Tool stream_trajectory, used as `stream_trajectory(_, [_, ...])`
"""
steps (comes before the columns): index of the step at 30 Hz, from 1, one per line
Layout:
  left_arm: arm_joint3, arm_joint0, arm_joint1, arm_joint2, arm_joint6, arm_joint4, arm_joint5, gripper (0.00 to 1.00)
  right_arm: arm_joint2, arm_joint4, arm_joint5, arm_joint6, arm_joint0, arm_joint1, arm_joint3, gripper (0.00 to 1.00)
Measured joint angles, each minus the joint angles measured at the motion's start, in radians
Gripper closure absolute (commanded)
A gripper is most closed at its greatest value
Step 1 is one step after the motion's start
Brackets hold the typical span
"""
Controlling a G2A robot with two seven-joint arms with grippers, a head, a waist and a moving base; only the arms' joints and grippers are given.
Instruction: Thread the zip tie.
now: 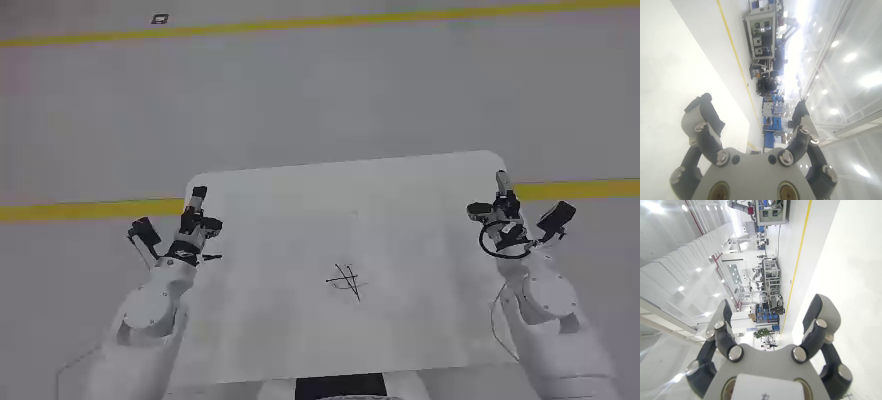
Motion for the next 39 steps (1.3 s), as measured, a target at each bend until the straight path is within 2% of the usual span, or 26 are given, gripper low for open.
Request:
stream_trajectory(1, [0.000,0.000,0.000,0.000,-0.002,0.012,0.000,0.00,0.000,0.000,0.000,0.000,0.000,0.000,0.000,0.00])
stream_trajectory(2, [0.000,0.000,0.000,0.000,-0.001,0.007,0.000,0.22,0.000,0.000,0.000,0.000,0.000,0.000,0.000,0.00])
stream_trajectory(3, [0.000,0.000,0.000,-0.001,0.000,-0.006,-0.001,0.22,0.000,0.000,0.000,0.000,0.000,0.000,0.000,0.00])
stream_trajectory(4, [0.000,0.000,0.000,-0.001,0.001,-0.012,-0.001,0.00,0.000,0.000,0.000,0.000,0.000,0.000,0.000,0.22])
stream_trajectory(5, [0.000,0.000,0.000,-0.001,0.001,-0.014,-0.001,0.00,0.000,0.000,0.000,0.000,0.000,0.000,0.000,0.00])
stream_trajectory(6, [0.000,0.000,0.000,-0.001,0.001,-0.014,-0.001,0.22,0.000,0.000,0.000,0.000,0.000,0.000,0.000,0.22])
stream_trajectory(7, [0.000,0.000,0.000,-0.001,0.001,-0.014,-0.001,0.22,0.000,0.000,0.000,0.000,0.000,0.000,0.000,0.22])
stream_trajectory(8, [0.000,0.000,0.000,-0.001,0.001,-0.014,-0.001,0.00,0.000,0.000,0.000,0.000,0.000,0.000,0.000,0.00])
stream_trajectory(9, [0.000,0.000,0.000,-0.001,0.001,-0.014,-0.001,0.22,0.000,0.000,0.000,0.000,0.000,0.000,0.000,0.00])
stream_trajectory(10, [0.000,0.000,0.000,-0.001,0.001,-0.014,-0.001,0.22,0.000,0.000,0.000,0.000,0.000,0.000,0.000,0.00])
stream_trajectory(11, [0.000,0.000,0.000,-0.001,0.001,-0.014,-0.001,0.00,0.000,0.000,0.000,0.000,0.000,0.000,0.000,0.00])
stream_trajectory(14, [-0.007,-0.004,0.000,0.006,-0.005,-0.008,-0.003,0.00,0.000,0.000,0.000,0.000,0.000,0.000,0.000,0.00])
stream_trajectory(16, [-0.041,-0.023,0.001,0.047,-0.062,0.036,-0.006,0.00,0.000,0.000,0.000,0.000,0.000,0.000,0.000,0.00])
stream_trajectory(19, [-0.061,-0.044,0.002,0.098,-0.138,0.097,-0.006,0.00,0.000,0.000,0.000,0.000,0.000,0.000,0.000,0.00])
stream_trajectory(25, [-0.053,-0.070,0.006,0.187,-0.237,0.238,0.008,0.00,0.000,0.000,0.000,0.000,0.000,0.000,0.000,0.00])
stream_trajectory(27, [-0.047,-0.071,0.008,0.191,-0.251,0.261,-0.012,0.00,0.000,0.000,0.000,0.000,0.000,0.000,0.000,0.00])
stream_trajectory(37, [-0.048,-0.071,0.008,0.190,-0.250,0.260,-0.013,0.00,0.000,0.000,0.000,0.000,0.000,0.000,0.000,0.00])
stream_trajectory(39, [-0.063,-0.084,0.014,0.201,-0.275,0.287,-0.034,0.00,0.000,0.000,0.000,0.000,0.000,0.000,0.000,0.00])
